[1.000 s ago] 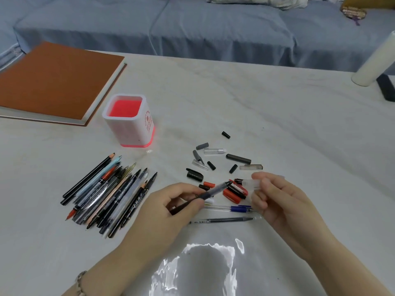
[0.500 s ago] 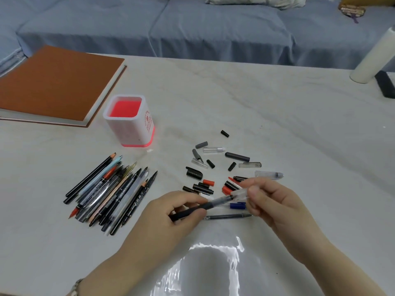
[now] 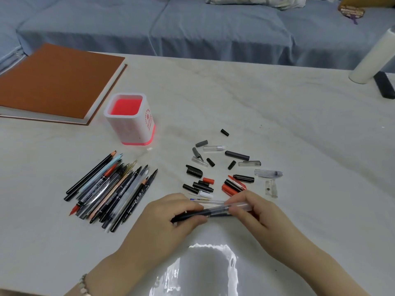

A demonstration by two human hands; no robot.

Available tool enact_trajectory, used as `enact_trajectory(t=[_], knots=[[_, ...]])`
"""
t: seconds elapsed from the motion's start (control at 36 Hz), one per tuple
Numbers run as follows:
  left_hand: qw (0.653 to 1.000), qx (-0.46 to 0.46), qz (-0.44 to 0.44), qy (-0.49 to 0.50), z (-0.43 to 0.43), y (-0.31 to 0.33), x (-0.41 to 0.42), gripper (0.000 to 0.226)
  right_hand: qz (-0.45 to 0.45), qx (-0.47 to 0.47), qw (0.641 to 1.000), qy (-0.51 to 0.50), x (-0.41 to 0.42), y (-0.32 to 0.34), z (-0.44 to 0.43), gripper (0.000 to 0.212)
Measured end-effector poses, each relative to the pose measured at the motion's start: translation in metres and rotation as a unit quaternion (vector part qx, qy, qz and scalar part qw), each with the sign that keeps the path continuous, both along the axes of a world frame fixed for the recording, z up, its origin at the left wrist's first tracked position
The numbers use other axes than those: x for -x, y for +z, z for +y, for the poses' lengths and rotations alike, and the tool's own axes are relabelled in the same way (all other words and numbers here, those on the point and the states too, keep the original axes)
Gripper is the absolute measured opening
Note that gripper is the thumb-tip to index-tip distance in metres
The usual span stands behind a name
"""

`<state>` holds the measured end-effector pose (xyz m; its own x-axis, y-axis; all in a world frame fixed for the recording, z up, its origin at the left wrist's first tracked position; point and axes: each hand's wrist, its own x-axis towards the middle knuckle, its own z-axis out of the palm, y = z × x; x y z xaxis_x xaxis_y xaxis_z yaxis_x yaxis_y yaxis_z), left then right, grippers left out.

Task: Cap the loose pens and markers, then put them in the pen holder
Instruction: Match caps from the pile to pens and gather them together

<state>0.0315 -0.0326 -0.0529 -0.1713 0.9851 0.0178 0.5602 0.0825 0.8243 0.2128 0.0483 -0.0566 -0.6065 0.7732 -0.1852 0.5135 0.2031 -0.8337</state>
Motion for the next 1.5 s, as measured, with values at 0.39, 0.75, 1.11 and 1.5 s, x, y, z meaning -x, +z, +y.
enact_trajectory(t=[0.39, 0.75, 1.11, 1.5], knots=[[0.933, 0.178, -0.300, 0.084, 0.012, 0.017, 0.004, 0.027, 0.096, -0.046, 0.993, 0.043, 0.005, 0.004, 0.003, 0.012], [0.986, 0.043, 0.154, 0.050, 0.007, -0.019, 0.016, 0.024, -0.099, -0.247, 0.957, 0.113, -0.011, -0.029, 0.017, 0.030], [0.935, 0.100, 0.316, 0.123, -0.005, -0.055, 0.058, 0.014, -0.158, -0.305, 0.937, 0.060, -0.006, -0.050, 0.014, 0.017], [0.974, 0.042, 0.135, 0.178, -0.007, -0.031, 0.055, 0.030, -0.221, -0.224, 0.945, 0.086, 0.083, -0.043, 0.046, 0.026]])
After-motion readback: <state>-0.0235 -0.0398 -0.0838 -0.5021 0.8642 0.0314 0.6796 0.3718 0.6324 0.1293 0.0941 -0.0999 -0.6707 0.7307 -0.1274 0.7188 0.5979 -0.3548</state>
